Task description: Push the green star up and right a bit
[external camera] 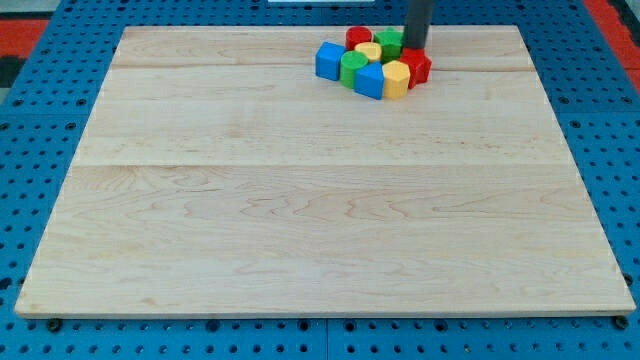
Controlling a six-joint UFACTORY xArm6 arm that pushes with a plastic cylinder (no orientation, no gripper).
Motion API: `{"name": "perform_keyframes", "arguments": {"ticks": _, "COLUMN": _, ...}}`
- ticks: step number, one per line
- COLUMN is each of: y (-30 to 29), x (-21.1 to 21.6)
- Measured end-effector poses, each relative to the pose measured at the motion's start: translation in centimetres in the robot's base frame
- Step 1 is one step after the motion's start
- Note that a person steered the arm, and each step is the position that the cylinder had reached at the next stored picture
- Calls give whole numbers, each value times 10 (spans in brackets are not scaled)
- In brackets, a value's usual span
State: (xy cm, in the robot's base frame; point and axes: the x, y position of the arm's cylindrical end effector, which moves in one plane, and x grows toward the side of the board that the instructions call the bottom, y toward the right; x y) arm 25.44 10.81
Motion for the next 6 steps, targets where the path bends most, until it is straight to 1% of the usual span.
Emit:
{"name": "perform_keyframes", "arguments": {"ticks": 2, "y": -87, "x": 12}}
{"name": "perform_keyframes", "arguments": {"ticks": 3, "y": -115, "x": 6}}
{"name": "perform_keyframes", "arguments": {"ticks": 4, "y": -125, "x": -9}}
{"name": "perform_keyframes", "arguments": {"ticks": 5, "y": -72, "x": -7}}
{"name": "perform_keyframes", "arguments": {"ticks": 6, "y": -36, "x": -7}}
